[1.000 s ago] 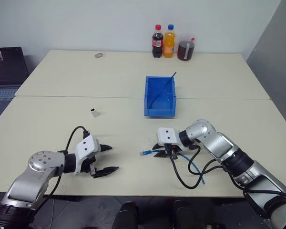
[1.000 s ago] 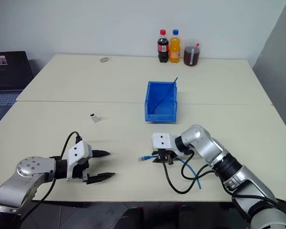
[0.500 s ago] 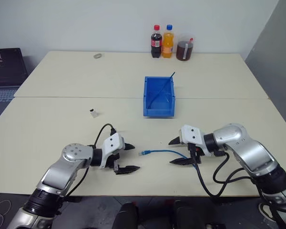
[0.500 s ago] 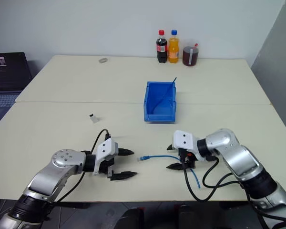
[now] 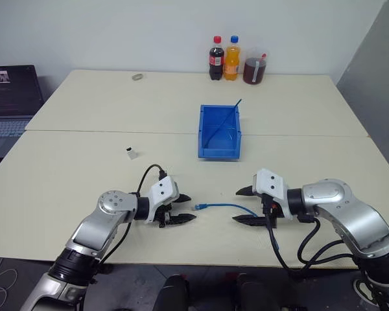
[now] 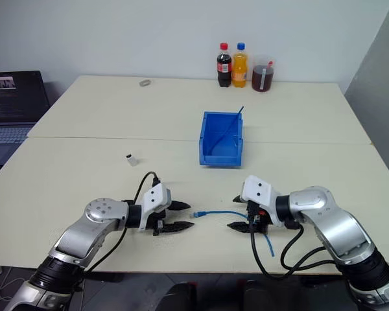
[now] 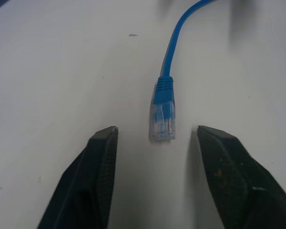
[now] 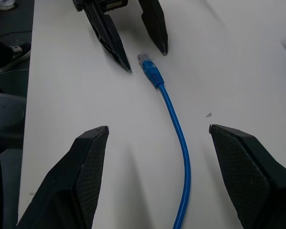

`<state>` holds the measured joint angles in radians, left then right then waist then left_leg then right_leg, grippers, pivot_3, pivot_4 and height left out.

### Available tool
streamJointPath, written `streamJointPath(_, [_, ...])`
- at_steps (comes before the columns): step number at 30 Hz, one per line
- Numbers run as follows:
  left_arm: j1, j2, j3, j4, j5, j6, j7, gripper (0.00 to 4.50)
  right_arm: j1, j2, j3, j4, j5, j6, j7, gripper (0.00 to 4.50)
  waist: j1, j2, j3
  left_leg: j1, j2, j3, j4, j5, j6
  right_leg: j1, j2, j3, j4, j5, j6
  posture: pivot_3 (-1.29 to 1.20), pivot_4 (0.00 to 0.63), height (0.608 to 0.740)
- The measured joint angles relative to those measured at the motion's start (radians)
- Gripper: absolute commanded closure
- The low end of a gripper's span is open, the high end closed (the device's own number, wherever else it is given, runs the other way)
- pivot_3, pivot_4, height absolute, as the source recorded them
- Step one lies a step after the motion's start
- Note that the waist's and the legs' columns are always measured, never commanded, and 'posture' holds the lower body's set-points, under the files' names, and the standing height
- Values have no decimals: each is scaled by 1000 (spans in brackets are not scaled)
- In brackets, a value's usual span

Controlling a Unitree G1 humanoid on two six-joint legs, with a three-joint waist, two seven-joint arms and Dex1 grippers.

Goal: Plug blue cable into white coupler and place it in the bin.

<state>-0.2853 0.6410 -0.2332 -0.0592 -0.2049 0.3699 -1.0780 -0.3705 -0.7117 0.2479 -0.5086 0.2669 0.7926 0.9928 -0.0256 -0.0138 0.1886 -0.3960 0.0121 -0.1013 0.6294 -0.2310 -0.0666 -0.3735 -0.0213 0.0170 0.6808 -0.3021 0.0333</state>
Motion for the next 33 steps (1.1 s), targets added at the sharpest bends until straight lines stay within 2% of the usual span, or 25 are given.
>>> streamJointPath(8, [5,-20,-17,-5,-4,7,-10,4166,10,-4,-13,-2,22,-1,-40,920,0,0,0,0,0,0,0,0,0,0,0,0,0,0,0,0,150,740])
streamJointPath(9, [5,-21,-18,-5,-4,2,-14,4230,11,-5,-15,-2,25,-1,-42,920,0,0,0,0,0,0,0,0,0,0,0,0,0,0,0,0,150,740])
streamJointPath(17, [17,-37,4,18,-23,-20,-19,4230,54,5,-56,-30,55,-35,-67,920,-1,0,0,0,0,0,0,0,0,0,0,0,0,0,1,0,150,740])
streamJointPath(20, [20,-107,59,44,-72,-20,26,4230,92,27,-102,-47,98,-39,-82,920,2,0,0,-1,0,-1,1,0,0,-1,0,-1,0,0,1,0,150,740])
streamJointPath(25, [20,-166,172,-50,-237,108,87,4230,171,107,-178,-96,209,-25,-124,920,-2,-1,0,-2,1,-2,0,0,0,-1,0,-1,0,1,-2,0,150,740])
streamJointPath(33, [42,-186,268,-210,-506,382,171,4230,224,270,-236,-88,421,97,-256,920,-6,-1,0,-1,1,-3,0,0,0,-1,1,-1,1,1,-2,0,150,740])
